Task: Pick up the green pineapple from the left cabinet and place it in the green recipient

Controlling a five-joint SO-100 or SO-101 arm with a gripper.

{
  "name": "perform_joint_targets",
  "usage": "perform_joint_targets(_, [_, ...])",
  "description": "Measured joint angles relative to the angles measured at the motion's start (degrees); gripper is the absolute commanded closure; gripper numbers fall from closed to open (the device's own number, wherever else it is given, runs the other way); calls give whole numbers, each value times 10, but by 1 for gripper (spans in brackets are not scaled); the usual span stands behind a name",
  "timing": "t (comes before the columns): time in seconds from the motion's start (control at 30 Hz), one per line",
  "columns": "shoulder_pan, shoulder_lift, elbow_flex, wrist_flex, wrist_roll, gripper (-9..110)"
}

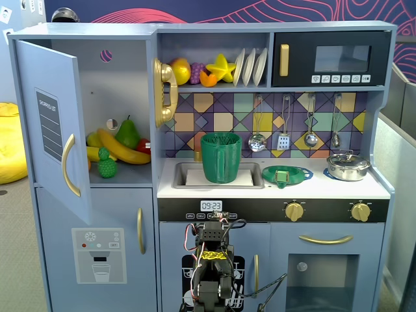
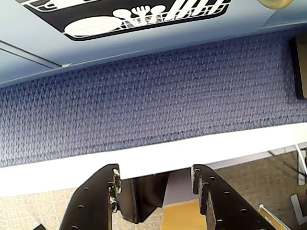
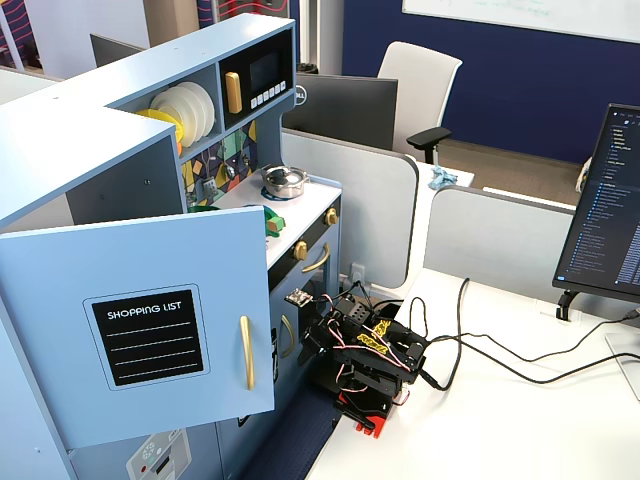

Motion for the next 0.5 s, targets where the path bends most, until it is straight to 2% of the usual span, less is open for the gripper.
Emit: perform_joint_targets(0.5, [-10,0,0,-1,-35,101])
